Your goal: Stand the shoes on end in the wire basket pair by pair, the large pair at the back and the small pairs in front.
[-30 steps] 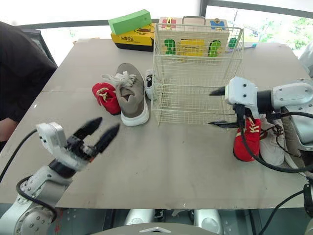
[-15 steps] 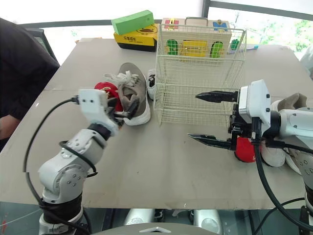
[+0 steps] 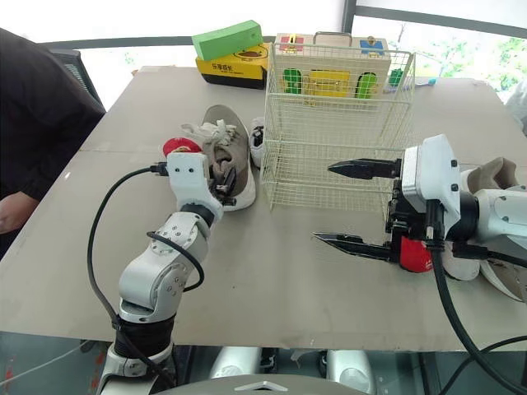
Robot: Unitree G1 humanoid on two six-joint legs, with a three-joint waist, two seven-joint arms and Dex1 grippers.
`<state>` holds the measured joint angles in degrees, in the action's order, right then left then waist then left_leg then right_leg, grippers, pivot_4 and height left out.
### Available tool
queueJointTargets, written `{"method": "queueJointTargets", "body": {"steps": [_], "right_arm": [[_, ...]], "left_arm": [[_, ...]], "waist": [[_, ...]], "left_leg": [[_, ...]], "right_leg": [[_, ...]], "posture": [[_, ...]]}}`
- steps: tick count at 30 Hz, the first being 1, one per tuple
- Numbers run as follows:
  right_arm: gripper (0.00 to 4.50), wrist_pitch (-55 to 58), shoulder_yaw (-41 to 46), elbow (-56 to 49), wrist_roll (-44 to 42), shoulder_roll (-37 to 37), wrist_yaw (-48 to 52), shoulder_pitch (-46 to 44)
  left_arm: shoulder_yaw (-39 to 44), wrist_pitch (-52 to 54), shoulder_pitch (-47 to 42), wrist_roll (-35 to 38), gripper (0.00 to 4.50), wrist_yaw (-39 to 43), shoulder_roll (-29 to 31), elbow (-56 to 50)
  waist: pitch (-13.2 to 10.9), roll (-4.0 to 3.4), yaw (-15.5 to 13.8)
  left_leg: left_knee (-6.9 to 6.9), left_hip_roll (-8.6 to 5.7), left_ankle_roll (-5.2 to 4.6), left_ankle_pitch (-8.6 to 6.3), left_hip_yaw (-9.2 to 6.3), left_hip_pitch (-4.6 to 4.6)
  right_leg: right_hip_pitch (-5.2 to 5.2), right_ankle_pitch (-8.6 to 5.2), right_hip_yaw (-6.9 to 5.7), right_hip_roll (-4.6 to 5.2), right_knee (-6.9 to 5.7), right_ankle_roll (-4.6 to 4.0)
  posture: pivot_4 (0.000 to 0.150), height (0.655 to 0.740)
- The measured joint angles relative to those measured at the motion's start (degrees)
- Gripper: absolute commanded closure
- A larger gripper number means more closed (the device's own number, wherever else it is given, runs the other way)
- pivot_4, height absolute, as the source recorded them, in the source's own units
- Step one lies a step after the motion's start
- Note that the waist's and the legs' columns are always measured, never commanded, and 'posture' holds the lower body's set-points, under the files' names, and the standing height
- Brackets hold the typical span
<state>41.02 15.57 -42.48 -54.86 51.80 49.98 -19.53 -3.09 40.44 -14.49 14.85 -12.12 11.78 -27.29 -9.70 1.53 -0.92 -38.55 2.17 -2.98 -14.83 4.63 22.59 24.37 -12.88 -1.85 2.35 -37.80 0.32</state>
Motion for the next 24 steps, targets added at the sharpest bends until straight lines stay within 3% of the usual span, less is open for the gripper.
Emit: {"method": "queueJointTargets", "body": {"steps": [1, 3, 16, 21, 24], "right_arm": [[0.00, -0.59, -1.56, 0.89, 0.68, -0.54, 0.11, -0.13], [0.00, -1.53, -4.23, 1.81, 2.23, -2.25, 0.17, -0.17], [0.00, -9.02, -14.91, 13.61, 11.74, -12.35, 1.37, -8.52], [0.00, -9.97, -14.91, 17.75, 12.91, -15.24, 0.50, -14.20], [0.00, -11.07, -14.92, 20.43, 15.27, -15.66, 0.21, -18.28]], "left_arm": [[-0.35, -1.15, 0.78, -1.59, 3.72, 0.40, 0.07, 0.22], [-0.65, -2.90, 2.14, -3.25, 3.98, 0.85, 0.13, 0.20], [1.58, -17.94, 7.13, -9.77, 4.02, 8.20, 3.32, -3.29], [6.44, -21.90, 3.74, -10.64, 4.02, 10.19, 5.98, -8.53], [10.68, -23.55, 0.12, -10.36, 4.02, 13.88, 10.78, -10.57]], "waist": [[0.04, 0.02, 0.08], [0.07, 0.01, 0.21], [-0.05, 0.20, 0.10], [-0.05, 0.20, 0.14], [-0.06, 0.19, 0.14]], "left_leg": [[0.01, 0.01, 0.00, 0.00, 0.00, -0.01], [0.02, 0.03, 0.00, 0.00, 0.03, -0.03], [0.06, 0.06, -0.01, -0.01, -0.04, 0.80], [-0.03, 0.04, 0.00, 0.00, -0.10, 1.12], [-0.03, 0.04, 0.00, 0.01, -0.14, 1.13]], "right_leg": [[0.00, -0.01, 0.00, -0.01, 0.00, 0.00], [0.00, -0.01, 0.03, -0.01, 0.00, 0.01], [0.67, 0.03, -0.11, 0.02, 0.14, -0.01], [0.96, 0.06, -0.20, 0.04, 0.07, -0.01], [0.97, 0.05, -0.26, 0.01, 0.04, -0.02]], "posture": [[0.150, 0.7400], [0.150, 0.7400], [0.150, 0.7400], [0.150, 0.7400], [0.150, 0.7400]]}}
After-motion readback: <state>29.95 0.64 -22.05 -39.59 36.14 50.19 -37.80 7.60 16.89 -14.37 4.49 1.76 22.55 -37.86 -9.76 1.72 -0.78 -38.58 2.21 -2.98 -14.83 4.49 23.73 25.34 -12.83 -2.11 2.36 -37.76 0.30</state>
